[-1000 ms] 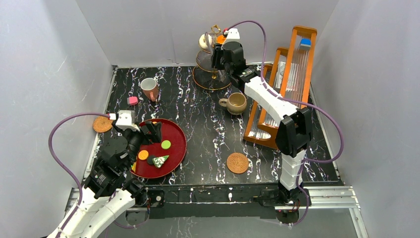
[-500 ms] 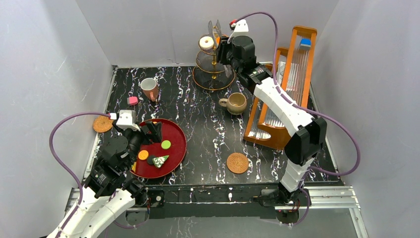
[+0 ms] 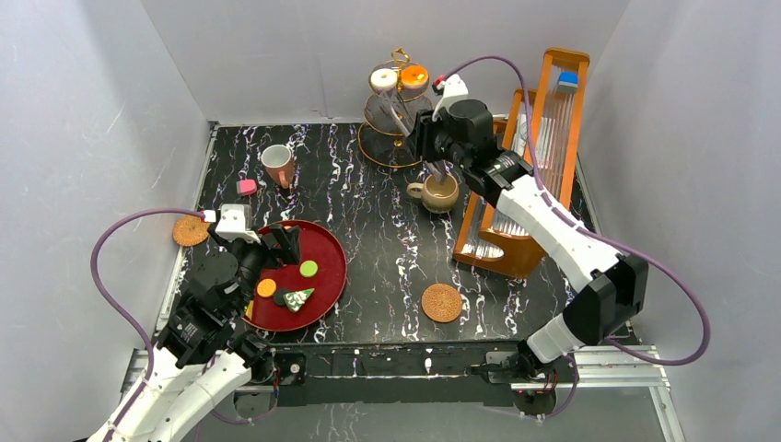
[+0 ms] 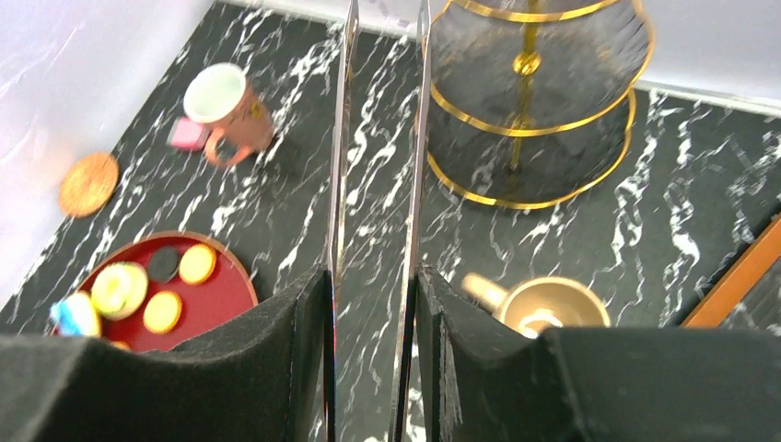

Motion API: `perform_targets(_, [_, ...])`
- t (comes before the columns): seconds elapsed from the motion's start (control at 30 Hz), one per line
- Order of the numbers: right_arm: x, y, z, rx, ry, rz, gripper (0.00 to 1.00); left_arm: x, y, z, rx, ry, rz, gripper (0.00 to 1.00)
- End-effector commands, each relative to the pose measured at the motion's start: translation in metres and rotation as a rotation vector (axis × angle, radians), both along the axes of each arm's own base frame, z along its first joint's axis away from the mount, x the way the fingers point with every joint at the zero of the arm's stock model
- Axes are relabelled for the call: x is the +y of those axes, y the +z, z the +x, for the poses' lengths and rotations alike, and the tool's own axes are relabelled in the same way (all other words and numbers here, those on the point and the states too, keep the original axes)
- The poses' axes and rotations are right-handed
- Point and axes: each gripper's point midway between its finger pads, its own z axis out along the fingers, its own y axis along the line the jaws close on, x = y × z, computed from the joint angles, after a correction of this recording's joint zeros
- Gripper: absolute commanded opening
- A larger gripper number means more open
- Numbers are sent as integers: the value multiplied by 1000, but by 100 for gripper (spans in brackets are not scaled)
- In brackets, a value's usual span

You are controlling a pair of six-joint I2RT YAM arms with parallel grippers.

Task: Serve the afternoon tea

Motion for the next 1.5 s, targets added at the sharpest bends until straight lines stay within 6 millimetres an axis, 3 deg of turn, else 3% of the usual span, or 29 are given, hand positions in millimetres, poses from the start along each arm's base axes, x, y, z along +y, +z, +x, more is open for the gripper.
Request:
perform_targets(0.0, [9,21,-40,1,122,73,46,5,5,2,-18,33,-1,92])
perform_targets(0.3, [32,-34,-103,176,269,45,45,14,6,1,-29,75,-3,92])
perform_targets(0.57, [81,-70,-157,165,485,-80,47,23,9,-2,-40,114,-17,92])
perform_targets(0.93, [111,-126,-208,204,715,-113,48,25,7,0,-35,130,-12,92])
perform_targets(1.2, [136,-159,-220,241,784,-178,49,26,9,-1,-40,132,-14,92])
perform_targets(1.47, [146,-188,-217,261,787,-256,51,29,11,-3,-53,139,-24,92])
